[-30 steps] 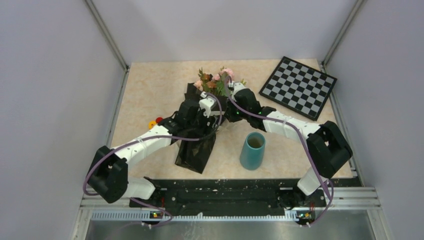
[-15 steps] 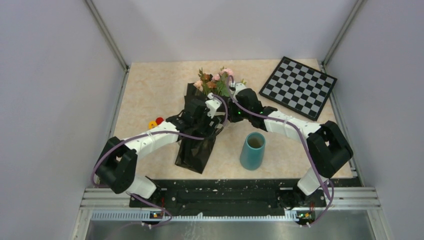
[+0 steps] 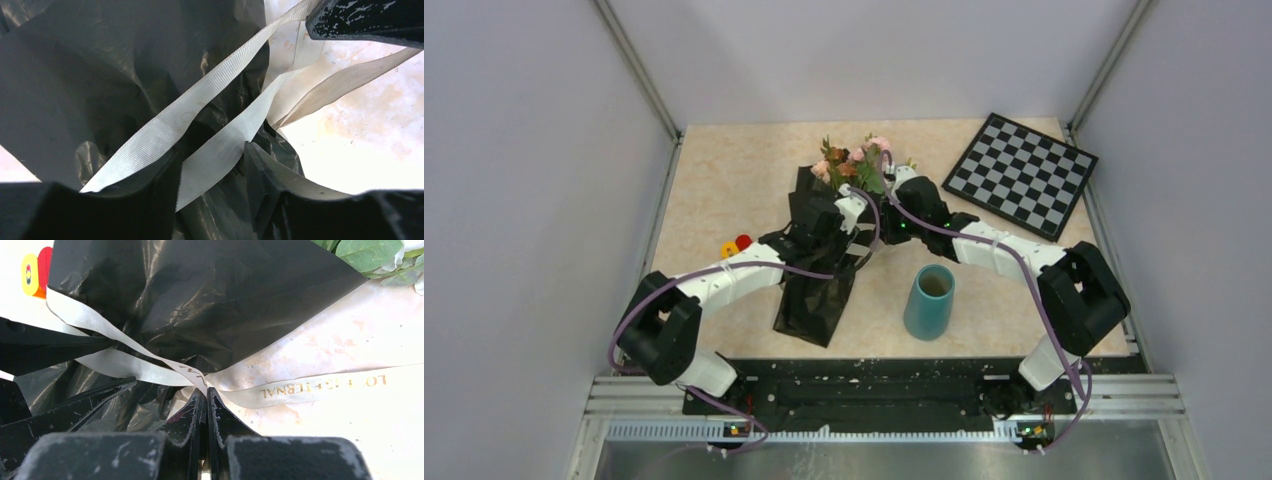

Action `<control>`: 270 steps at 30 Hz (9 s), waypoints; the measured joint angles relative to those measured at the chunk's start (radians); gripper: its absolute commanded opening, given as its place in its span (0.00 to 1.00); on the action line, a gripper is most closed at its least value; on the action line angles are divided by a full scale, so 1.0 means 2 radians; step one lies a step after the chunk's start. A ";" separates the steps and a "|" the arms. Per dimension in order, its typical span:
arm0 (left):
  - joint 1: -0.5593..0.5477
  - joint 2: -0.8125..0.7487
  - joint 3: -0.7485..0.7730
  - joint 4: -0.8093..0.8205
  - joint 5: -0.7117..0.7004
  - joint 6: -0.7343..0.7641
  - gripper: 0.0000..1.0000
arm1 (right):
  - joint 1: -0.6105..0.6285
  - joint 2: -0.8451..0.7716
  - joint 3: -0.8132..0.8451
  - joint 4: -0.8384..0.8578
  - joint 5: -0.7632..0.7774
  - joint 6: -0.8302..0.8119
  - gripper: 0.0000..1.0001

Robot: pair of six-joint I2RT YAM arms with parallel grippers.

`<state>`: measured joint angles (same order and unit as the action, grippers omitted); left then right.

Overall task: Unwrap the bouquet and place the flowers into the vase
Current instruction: Untie the ribbon from the wrapping paper, then unfold the wrapping paper at the center of the board.

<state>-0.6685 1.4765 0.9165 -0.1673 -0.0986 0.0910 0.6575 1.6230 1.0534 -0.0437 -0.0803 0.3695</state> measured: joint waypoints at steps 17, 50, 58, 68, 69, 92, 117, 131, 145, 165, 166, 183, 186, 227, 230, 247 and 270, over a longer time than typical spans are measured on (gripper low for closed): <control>-0.001 -0.054 -0.029 0.028 -0.012 -0.035 0.00 | 0.000 -0.006 -0.017 0.001 0.016 0.008 0.00; 0.324 -0.244 -0.187 -0.009 -0.001 -0.357 0.00 | -0.042 -0.028 -0.105 0.000 0.100 0.096 0.00; 0.426 -0.289 -0.232 -0.015 0.043 -0.399 0.00 | -0.048 -0.033 -0.108 0.000 0.101 0.096 0.11; 0.510 -0.314 -0.246 -0.027 0.081 -0.406 0.00 | -0.071 -0.052 -0.110 -0.001 0.087 0.069 0.61; 0.521 -0.315 -0.246 -0.031 0.084 -0.405 0.00 | -0.073 -0.061 -0.110 -0.002 0.086 0.061 0.64; 0.562 -0.289 -0.197 -0.077 0.176 -0.331 0.68 | 0.006 -0.014 0.014 -0.016 -0.130 -0.114 0.76; 0.408 -0.090 -0.005 -0.154 0.410 -0.203 0.93 | 0.079 0.151 0.194 -0.095 -0.154 -0.227 0.59; 0.393 -0.068 0.001 -0.121 0.433 -0.219 0.94 | 0.101 0.152 0.193 -0.076 -0.096 -0.241 0.18; 0.393 -0.068 0.001 -0.118 0.434 -0.225 0.95 | 0.102 0.116 0.139 -0.039 -0.083 -0.220 0.00; 0.393 -0.068 0.001 -0.113 0.443 -0.231 0.96 | 0.102 -0.068 -0.013 0.037 0.099 -0.152 0.00; 0.393 -0.068 0.001 -0.113 0.444 -0.231 0.96 | 0.102 -0.070 -0.016 0.039 0.108 -0.148 0.00; 0.393 -0.068 0.001 -0.111 0.444 -0.231 0.97 | -0.022 -0.161 -0.110 0.066 0.174 -0.011 0.00; 0.393 -0.068 0.001 -0.112 0.443 -0.229 0.97 | -0.042 -0.181 -0.129 0.062 0.177 0.007 0.00; 0.295 -0.076 -0.111 -0.031 0.362 -0.292 0.77 | -0.221 -0.190 -0.202 0.036 0.024 0.060 0.81; 0.293 -0.073 -0.111 -0.029 0.357 -0.295 0.68 | -0.202 -0.151 -0.179 0.046 -0.032 0.061 0.81; 0.289 -0.068 -0.111 -0.025 0.338 -0.297 0.55 | -0.117 0.107 0.005 0.073 -0.173 0.100 0.70; 0.288 -0.066 -0.135 0.029 0.330 -0.337 0.55 | -0.060 0.293 0.240 0.049 -0.204 0.086 0.65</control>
<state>-0.0917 1.3453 0.6472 -0.1089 0.5606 -0.5831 0.5369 2.2093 1.5341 0.0544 -0.4881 0.5411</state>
